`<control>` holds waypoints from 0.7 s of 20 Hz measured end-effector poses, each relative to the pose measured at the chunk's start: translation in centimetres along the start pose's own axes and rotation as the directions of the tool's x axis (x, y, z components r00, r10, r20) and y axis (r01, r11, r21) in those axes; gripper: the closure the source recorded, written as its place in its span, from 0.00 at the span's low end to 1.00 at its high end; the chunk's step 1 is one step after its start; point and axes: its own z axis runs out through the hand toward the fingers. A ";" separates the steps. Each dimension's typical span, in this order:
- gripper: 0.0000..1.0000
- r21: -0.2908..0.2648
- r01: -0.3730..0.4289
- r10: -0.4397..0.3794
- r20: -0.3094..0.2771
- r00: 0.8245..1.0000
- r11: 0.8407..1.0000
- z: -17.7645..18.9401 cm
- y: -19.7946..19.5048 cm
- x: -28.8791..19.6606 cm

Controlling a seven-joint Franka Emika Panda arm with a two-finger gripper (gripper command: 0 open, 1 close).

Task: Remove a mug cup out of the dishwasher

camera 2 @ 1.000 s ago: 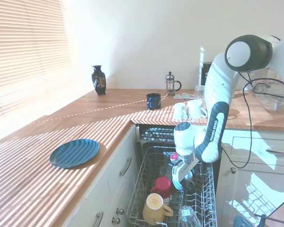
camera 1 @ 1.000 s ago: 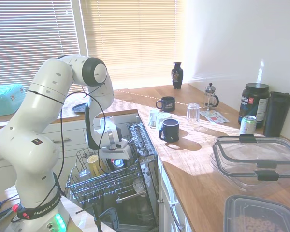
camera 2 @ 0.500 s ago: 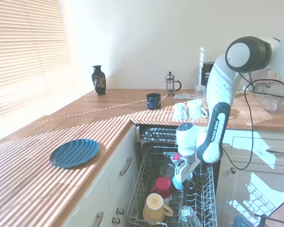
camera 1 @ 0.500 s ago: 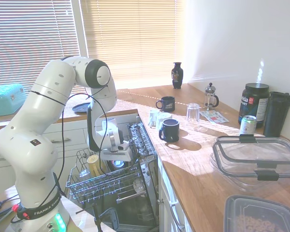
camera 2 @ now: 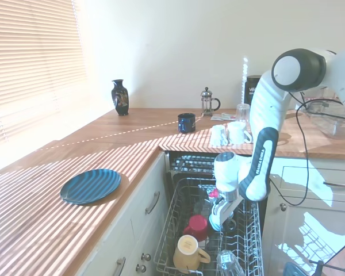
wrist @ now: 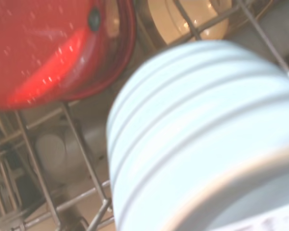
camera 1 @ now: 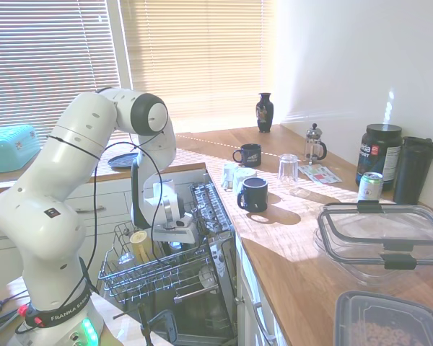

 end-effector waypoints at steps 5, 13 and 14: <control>1.00 0.013 0.001 -0.001 0.003 1.000 1.000 0.4 -0.3 -0.1; 1.00 0.015 -0.006 0.006 -0.001 1.000 1.000 0.4 0.0 0.2; 1.00 0.015 -0.006 0.006 0.000 1.000 1.000 0.4 -0.1 0.2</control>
